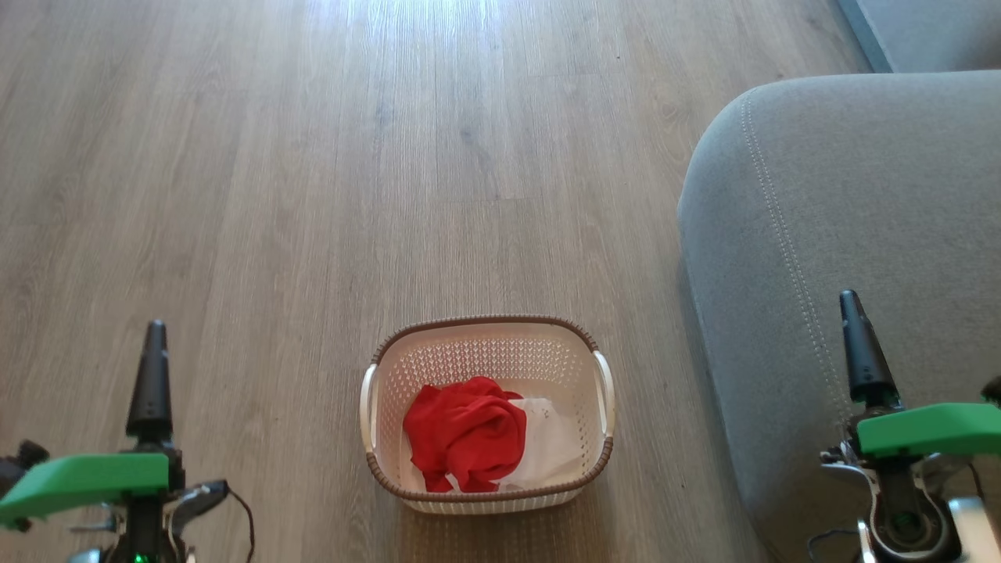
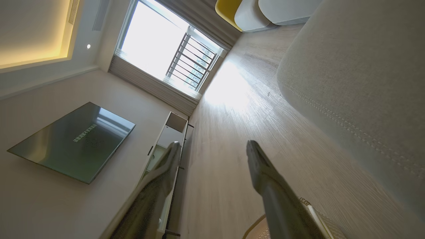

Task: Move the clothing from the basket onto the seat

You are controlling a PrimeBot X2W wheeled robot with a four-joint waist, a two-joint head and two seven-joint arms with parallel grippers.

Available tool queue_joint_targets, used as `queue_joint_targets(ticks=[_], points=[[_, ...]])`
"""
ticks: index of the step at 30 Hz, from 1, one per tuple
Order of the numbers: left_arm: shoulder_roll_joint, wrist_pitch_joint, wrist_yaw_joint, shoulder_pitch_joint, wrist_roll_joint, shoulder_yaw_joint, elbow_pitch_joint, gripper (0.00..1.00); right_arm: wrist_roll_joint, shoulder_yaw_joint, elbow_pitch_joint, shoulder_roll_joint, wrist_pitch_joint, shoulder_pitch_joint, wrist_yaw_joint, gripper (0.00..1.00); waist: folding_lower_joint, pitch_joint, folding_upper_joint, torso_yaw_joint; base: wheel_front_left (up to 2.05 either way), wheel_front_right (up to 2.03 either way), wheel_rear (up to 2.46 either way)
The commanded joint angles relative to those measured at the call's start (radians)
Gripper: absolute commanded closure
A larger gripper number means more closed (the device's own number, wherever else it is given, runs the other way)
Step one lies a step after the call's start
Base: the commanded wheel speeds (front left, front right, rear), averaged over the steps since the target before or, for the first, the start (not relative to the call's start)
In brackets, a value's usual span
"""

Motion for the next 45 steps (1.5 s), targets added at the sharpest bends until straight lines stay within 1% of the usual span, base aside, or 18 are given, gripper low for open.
queue_joint_targets(ticks=[1, 5, 6, 13, 18, 30, 31, 34, 36, 45], points=[[0.009, -0.009, -0.004, -0.054, 0.023, 0.02, -0.051, 0.0, -0.036, 0.015, -0.052, 0.001, -0.012, -0.055, 0.0, 0.0, 0.0, 0.0, 0.0, 0.0, 0.0, 0.0, 0.0], [0.009, -0.02, 0.006, -0.06, 0.081, 0.018, -0.094, 0.0, -0.115, 0.031, -0.081, 0.001, -0.024, -0.064, 0.0, 0.0, 0.0, 0.003, 0.0, -0.001, 0.0, 0.0, 0.0], [0.009, -0.02, 0.006, -0.06, 0.081, 0.018, -0.094, 0.0, -0.115, 0.031, -0.081, 0.001, -0.024, -0.064, 0.0, 0.0, 0.0, 0.003, 0.0, -0.001, 0.0, 0.0, 0.0], [0.01, -0.041, 0.056, -0.061, 0.191, -0.01, -0.163, 0.0, -0.24, 0.059, -0.133, 0.002, -0.044, -0.079, 0.0, 0.0, 0.0, 0.007, 0.0, -0.003, 0.0, 0.0, 0.0], [0.011, -0.055, 0.082, -0.054, 0.29, -0.058, -0.204, 0.0, -0.312, 0.073, -0.158, 0.002, -0.059, -0.082, 0.0, 0.0, 0.0, 0.006, 0.0, -0.007, 0.0, 0.0, 0.0], [0.012, -0.09, 0.147, -0.042, 0.599, -0.213, -0.261, 0.0, -0.494, 0.124, -0.165, 0.002, -0.094, -0.077, 0.0, 0.0, 0.0, 0.005, 0.0, -0.018, 0.0, 0.0, 0.0], [0.012, -0.096, 0.159, -0.04, 0.648, -0.235, -0.26, 0.0, -0.525, 0.134, -0.163, 0.002, -0.1, -0.077, 0.0, 0.0, 0.0, 0.004, 0.0, -0.019, 0.0, 0.0, 0.0], [0.015, -0.105, 0.181, -0.039, 0.723, -0.267, -0.253, 0.0, -0.571, 0.148, -0.159, 0.002, -0.109, -0.075, 0.0, 0.0, 0.0, 0.003, 0.0, -0.022, 0.0, 0.0, 0.0], [0.027, -0.111, 0.204, -0.04, 0.77, -0.294, -0.25, 0.0, -0.592, 0.154, -0.155, 0.002, -0.115, -0.074, 0.0, 0.0, 0.0, 0.002, 0.0, -0.023, 0.0, 0.0, 0.0], [0.115, -0.137, 0.359, -0.062, 0.918, -0.458, -0.224, 0.0, -0.697, 0.176, -0.142, 0.003, -0.141, -0.076, 0.0, 0.0, 0.0, 0.004, 0.0, -0.028, 0.0, 0.0, 0.0]])
